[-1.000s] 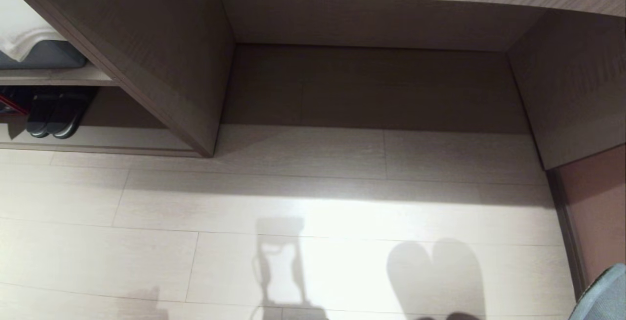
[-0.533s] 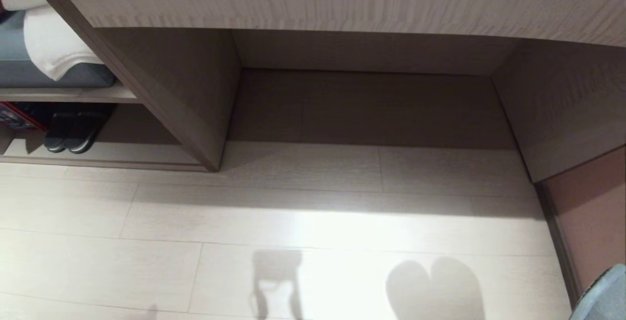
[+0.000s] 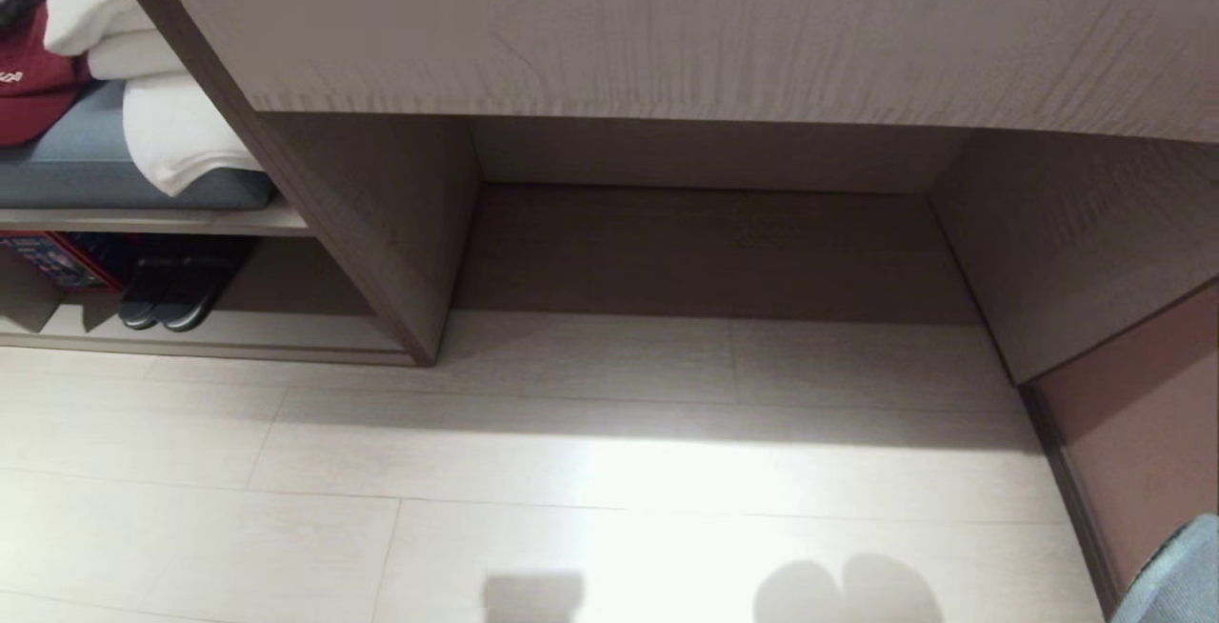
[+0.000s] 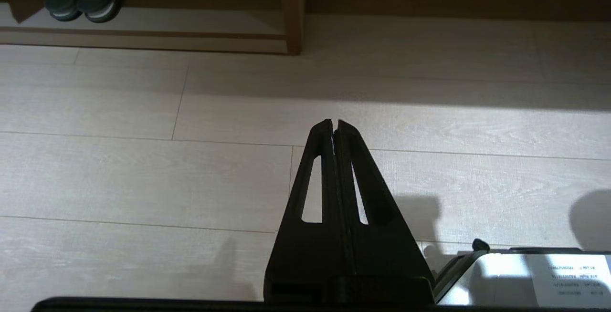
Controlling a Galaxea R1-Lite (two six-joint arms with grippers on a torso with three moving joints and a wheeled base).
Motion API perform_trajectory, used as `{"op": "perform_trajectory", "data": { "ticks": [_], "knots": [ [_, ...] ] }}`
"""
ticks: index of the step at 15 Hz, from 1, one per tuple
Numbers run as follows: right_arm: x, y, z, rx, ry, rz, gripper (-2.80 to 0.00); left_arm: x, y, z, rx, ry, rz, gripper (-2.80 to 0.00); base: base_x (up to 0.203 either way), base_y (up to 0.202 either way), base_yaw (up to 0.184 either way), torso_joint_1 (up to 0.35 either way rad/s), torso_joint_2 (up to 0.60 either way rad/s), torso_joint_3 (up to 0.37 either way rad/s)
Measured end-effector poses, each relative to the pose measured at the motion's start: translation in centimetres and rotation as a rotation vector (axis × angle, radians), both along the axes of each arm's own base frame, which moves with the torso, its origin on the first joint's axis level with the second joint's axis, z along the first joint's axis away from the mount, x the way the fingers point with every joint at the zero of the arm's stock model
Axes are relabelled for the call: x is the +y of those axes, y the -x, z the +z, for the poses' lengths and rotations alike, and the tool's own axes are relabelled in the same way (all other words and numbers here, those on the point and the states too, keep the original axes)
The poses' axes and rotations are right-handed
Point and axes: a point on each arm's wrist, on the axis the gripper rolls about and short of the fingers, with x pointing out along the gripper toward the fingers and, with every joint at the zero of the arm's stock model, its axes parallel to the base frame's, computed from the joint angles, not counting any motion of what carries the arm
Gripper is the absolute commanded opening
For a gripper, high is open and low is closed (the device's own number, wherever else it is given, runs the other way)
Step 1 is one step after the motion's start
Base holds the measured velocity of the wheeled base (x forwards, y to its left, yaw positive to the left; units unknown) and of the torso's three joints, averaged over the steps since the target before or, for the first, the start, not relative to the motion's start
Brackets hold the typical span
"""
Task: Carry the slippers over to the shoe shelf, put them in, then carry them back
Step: Place the slippers into the shoe cabinet
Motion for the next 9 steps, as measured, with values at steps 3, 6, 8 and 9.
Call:
{"op": "perform_trajectory", "data": {
  "ticks": [3,6,8,9],
  "knots": [
    [0.0,0.0,0.0,0.0,0.0,0.0,-2.8,0.0,0.0,0.0,0.0,0.0,0.0,-2.8,0.0,0.0,0.0,0.001,0.0,0.203],
    [0.0,0.0,0.0,0.0,-0.001,0.0,-2.8,0.0,0.0,0.0,0.0,0.001,0.001,-2.8,0.0,0.0,0.0,0.002,0.0,0.207],
    [0.0,0.0,0.0,0.0,0.0,-0.001,-2.8,0.0,0.0,0.0,0.0,0.001,0.0,-2.8,0.0,0.0,0.0,-0.001,0.0,0.2],
    [0.0,0.0,0.0,0.0,0.0,0.0,-2.8,0.0,0.0,0.0,0.0,0.001,0.0,-2.8,0.0,0.0,0.0,0.002,0.0,0.207]
  ]
}}
